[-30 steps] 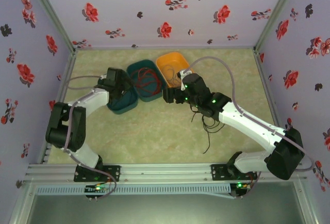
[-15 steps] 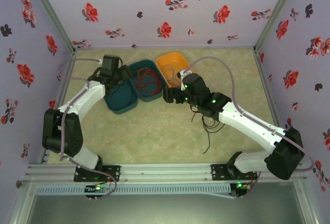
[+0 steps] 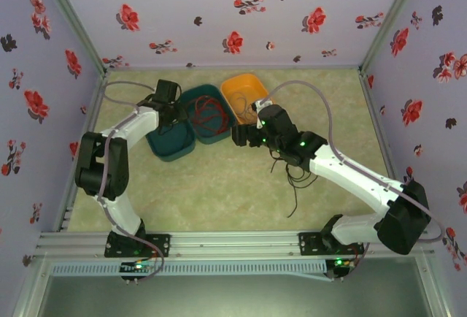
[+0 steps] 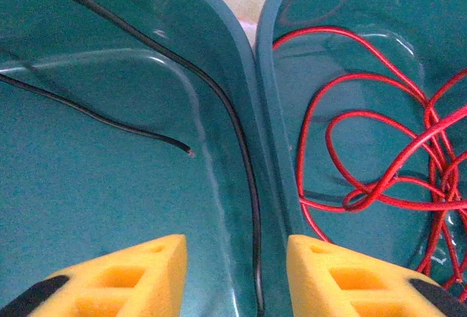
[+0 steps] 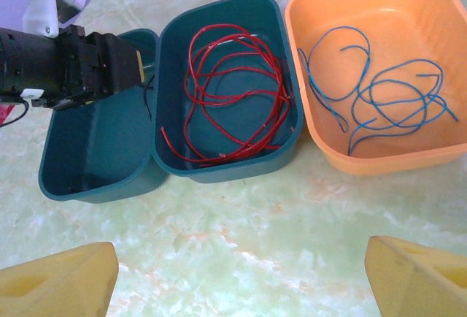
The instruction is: Untangle the cables
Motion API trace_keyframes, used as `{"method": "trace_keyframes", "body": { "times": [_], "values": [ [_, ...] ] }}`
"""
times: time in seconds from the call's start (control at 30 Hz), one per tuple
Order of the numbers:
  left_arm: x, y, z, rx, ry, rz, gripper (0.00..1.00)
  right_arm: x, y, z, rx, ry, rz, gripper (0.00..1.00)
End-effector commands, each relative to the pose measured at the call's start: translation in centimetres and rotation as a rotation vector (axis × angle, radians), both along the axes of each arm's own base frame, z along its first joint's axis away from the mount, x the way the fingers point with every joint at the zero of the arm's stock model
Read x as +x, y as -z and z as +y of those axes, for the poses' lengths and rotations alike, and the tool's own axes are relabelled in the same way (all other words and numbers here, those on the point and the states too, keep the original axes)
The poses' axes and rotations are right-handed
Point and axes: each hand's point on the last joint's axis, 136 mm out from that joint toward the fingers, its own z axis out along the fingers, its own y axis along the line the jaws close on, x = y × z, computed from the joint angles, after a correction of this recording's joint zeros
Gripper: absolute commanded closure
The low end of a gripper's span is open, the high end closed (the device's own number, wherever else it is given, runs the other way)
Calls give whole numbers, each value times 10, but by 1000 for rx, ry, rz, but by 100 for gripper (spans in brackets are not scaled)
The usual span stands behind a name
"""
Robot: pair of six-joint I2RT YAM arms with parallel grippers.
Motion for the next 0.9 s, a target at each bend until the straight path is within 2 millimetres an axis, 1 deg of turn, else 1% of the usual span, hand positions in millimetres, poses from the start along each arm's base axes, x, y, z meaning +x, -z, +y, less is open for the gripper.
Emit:
{"method": "trace_keyframes", "body": {
  "times": [0.0, 0.1, 0.23, 0.5, 0.63, 0.87],
  "values": [
    [3, 1, -2, -7, 30, 10, 59, 0, -1, -10, -3, 38, -1, 11],
    [1, 6, -2, -15, 34, 21, 60, 0, 1, -10, -3, 37, -1, 11],
    [-4, 12, -1, -16, 30, 40, 64, 0, 2, -10, -3, 39, 2, 11],
    [-8, 14, 0, -28, 30, 40, 68, 1, 6, -8, -1, 38, 10, 11],
    [-9, 16, -1, -37, 31, 37, 68, 1, 7, -7, 0, 36, 16, 11],
    [-12, 27, -5, -55, 45, 66, 68, 1, 7, -6, 7, 35, 18, 11]
  ]
}}
